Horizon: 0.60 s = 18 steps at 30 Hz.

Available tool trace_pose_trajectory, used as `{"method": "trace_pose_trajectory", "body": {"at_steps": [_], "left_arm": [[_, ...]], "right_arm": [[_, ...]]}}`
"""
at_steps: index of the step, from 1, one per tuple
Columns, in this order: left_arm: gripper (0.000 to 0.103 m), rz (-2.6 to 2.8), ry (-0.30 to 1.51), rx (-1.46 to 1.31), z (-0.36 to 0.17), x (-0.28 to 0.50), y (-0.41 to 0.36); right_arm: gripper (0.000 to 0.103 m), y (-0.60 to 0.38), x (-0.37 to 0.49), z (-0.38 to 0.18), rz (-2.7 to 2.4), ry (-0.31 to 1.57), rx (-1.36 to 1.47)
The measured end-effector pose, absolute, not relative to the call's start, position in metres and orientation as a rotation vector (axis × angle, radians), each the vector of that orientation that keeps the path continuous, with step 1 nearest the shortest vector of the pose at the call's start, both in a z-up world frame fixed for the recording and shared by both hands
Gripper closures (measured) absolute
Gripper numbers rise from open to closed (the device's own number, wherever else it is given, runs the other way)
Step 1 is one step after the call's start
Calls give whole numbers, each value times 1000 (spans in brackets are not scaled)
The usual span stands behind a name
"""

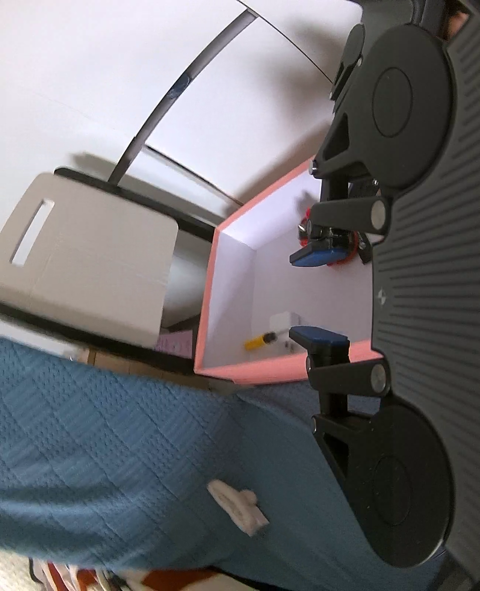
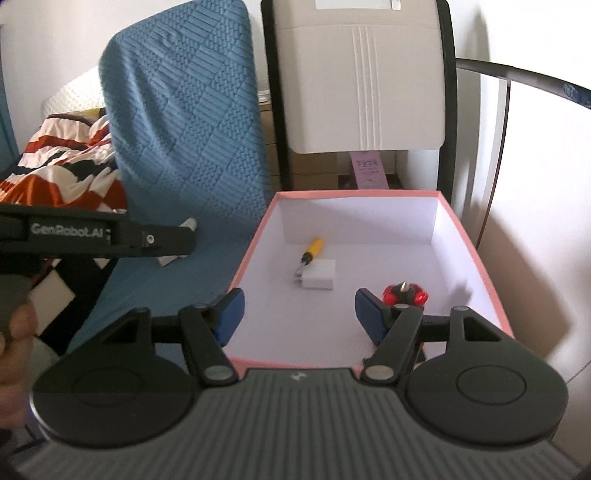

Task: Organize rigid objects
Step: 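Withdraw both open tools from the box toward the white brush and charger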

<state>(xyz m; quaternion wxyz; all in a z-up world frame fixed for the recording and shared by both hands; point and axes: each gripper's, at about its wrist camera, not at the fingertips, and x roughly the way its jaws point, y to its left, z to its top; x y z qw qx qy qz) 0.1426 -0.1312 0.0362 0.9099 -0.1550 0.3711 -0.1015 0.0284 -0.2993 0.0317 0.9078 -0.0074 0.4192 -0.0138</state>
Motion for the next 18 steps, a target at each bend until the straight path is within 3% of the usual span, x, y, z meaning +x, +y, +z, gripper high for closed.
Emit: {"method": "trace_pose_trajectory", "body": {"at_steps": [18], "left_arm": [[62,-99,778,-350,19,66,-63]], "right_arm": [[35,-234,-7,26,49,912,-37]]}}
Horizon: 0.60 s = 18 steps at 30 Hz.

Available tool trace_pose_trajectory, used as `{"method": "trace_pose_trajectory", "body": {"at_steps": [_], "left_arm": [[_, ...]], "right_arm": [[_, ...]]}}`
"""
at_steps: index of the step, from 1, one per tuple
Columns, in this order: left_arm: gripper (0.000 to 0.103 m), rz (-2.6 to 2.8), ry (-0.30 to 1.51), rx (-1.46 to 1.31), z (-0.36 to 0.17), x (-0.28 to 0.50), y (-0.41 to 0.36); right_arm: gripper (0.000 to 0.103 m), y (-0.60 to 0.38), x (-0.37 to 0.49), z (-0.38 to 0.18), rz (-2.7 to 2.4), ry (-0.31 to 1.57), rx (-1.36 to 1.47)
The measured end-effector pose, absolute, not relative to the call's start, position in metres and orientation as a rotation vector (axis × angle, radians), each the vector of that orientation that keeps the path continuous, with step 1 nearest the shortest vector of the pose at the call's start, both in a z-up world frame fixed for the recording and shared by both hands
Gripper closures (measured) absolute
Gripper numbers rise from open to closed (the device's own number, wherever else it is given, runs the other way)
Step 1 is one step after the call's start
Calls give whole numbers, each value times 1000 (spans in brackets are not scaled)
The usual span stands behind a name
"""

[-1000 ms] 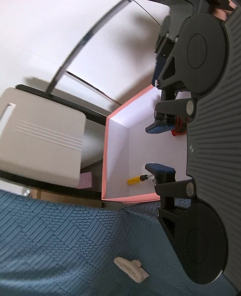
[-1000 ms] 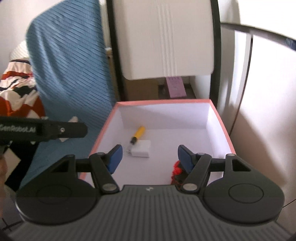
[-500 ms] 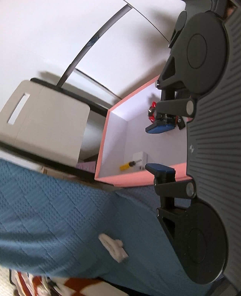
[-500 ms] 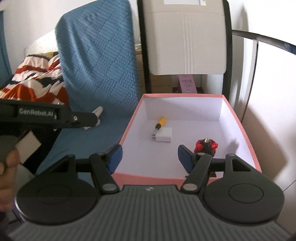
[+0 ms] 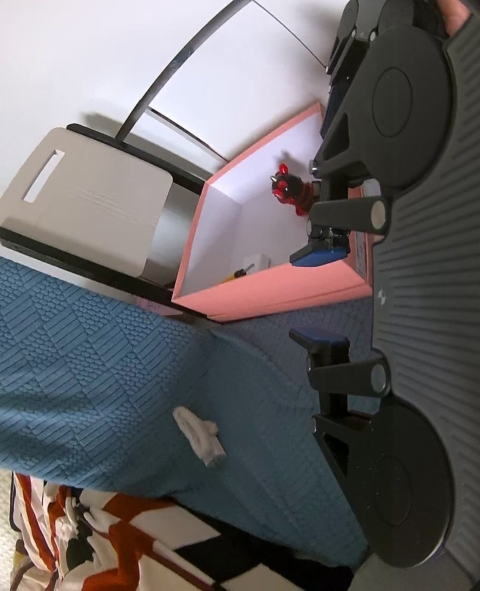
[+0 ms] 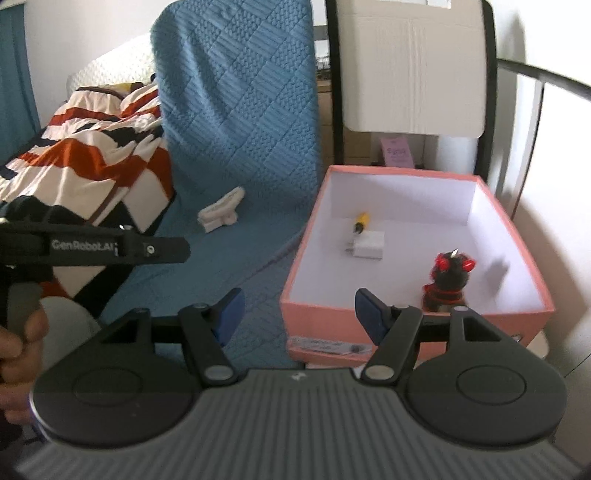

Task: Organize rigid objects
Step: 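Withdraw both open tools from the box toward the white brush and charger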

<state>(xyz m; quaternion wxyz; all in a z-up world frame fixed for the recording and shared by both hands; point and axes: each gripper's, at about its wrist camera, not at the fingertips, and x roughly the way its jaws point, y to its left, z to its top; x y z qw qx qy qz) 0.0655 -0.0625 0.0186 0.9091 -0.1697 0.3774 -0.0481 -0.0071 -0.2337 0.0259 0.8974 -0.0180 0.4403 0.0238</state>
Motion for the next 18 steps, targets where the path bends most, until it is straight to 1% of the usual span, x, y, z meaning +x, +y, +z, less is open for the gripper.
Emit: {"method": "trace_pose_trajectory", "body": {"at_steps": [9,18], "left_arm": [[62,-38,783,-332,14,44,-34],[62,-13,793,-349,-5,49,-19]], "right_arm": [[35,-205,-17,22,82,934,-33],[35,-191,-9,6,88,939,-40]]}}
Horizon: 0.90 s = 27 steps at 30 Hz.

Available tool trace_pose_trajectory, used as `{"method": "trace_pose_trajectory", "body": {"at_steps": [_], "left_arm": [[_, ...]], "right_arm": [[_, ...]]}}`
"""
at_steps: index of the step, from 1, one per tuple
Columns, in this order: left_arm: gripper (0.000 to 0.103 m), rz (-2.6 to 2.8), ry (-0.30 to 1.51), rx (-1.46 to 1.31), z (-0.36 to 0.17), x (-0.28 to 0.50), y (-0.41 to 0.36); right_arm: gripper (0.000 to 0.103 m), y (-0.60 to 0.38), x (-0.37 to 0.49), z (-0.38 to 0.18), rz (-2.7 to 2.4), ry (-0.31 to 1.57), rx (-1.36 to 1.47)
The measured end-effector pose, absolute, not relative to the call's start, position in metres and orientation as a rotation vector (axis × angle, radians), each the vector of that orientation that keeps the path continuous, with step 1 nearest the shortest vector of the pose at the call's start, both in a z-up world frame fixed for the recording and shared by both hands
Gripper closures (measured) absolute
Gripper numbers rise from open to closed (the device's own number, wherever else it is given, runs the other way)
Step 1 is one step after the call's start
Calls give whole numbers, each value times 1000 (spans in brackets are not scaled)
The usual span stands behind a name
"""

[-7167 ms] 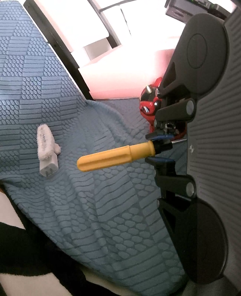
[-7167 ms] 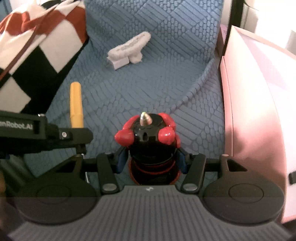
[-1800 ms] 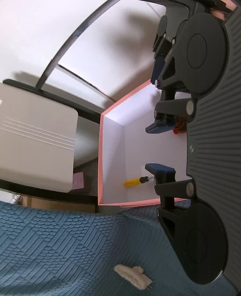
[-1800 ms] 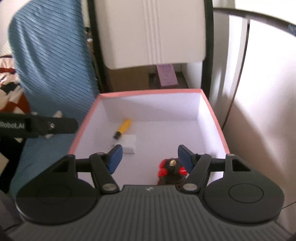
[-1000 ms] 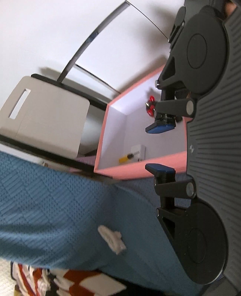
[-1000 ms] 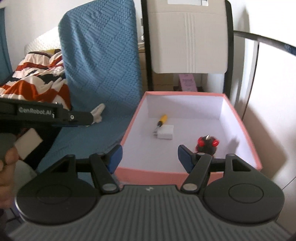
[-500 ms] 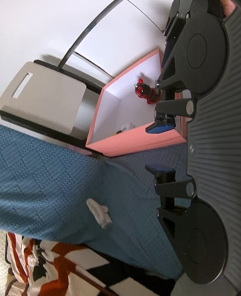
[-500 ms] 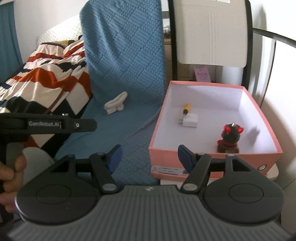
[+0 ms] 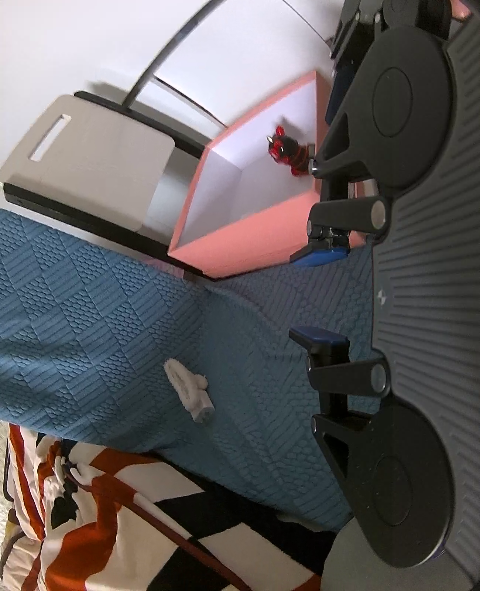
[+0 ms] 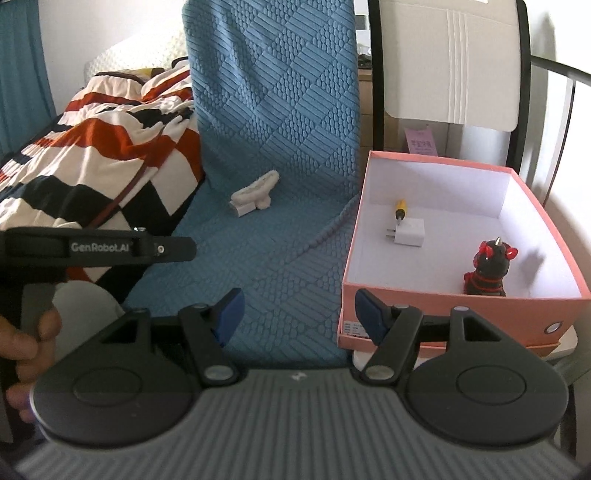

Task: Organize rigid objects
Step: 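Withdraw both open tools from the box toward the white brush and charger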

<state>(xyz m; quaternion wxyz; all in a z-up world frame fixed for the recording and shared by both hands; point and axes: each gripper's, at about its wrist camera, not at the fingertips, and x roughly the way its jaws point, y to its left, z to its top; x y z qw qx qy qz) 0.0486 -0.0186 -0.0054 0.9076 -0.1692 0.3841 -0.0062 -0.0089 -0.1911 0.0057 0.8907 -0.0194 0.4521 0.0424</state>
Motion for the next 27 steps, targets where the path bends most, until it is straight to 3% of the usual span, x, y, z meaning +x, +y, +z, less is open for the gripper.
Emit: {"method": "trace_pose_trajectory", "body": {"at_steps": [11,27], "left_arm": [[61,71,763,-364,-54,78,23],[55,134,784,-371,-103,144,90]], "right_arm": [[35,-177,14,-34,84,938,-66],[35,-155,113,-75,142,942,40]]}}
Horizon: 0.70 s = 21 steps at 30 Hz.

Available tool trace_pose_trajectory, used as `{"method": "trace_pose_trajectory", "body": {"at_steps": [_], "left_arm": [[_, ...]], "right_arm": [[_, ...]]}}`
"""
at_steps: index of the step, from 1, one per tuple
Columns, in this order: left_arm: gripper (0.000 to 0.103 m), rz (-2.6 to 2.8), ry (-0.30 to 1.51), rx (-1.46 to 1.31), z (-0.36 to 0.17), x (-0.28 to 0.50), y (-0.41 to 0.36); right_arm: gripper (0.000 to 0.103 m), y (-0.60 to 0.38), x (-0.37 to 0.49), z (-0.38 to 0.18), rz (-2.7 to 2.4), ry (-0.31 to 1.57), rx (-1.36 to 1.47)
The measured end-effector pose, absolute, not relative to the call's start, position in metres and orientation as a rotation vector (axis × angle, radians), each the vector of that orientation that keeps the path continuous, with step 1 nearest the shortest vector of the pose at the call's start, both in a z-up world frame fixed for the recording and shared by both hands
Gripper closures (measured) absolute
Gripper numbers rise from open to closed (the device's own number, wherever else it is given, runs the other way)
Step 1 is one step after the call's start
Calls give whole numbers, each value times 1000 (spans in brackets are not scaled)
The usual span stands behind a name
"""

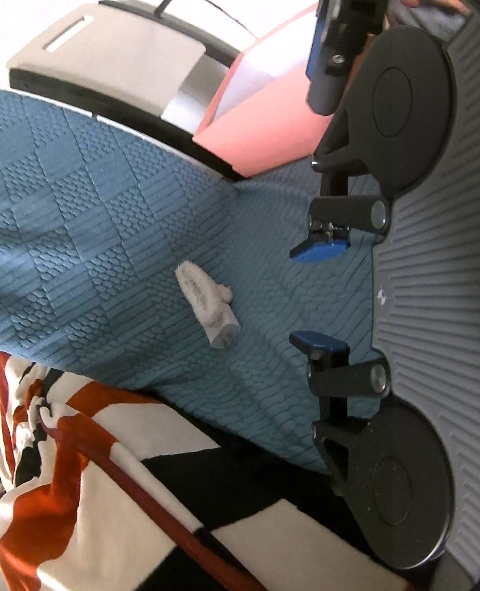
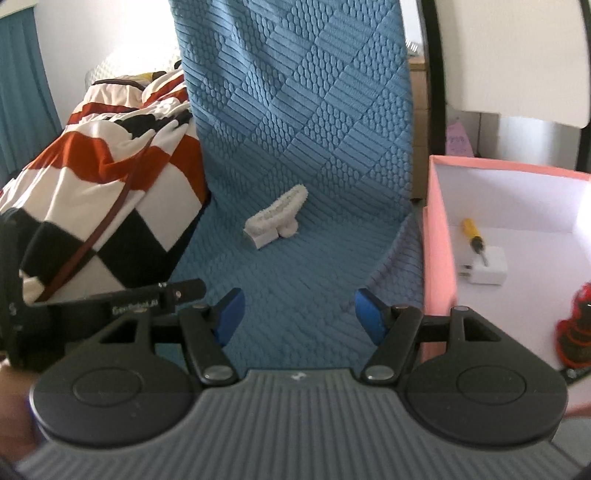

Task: Organize rigid objects
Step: 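Withdraw both open tools from the box toward the white brush and charger, then grasp the white fuzzy brush with the right tool while the left tool grasps the white charger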

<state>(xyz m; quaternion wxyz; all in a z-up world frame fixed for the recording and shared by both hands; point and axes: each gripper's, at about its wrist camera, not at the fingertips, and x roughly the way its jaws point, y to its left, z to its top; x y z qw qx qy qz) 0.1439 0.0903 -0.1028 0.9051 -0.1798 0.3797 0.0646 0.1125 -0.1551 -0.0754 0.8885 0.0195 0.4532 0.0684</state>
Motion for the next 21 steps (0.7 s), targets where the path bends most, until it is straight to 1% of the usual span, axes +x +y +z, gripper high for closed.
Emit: {"method": "trace_pose_trajectory", "body": {"at_steps": [6,12,21], "left_arm": [[56,135,815,-380,-125,169,112],[55,104,862,-388,-142,203,129],[55,75,914,-345,-166,254,142]], "right_arm": [[35,-149,150,-100,169,992,52],[35,-150,193,-119,206,1024,154],[35,-154,268,-172,209,1126,286]]}}
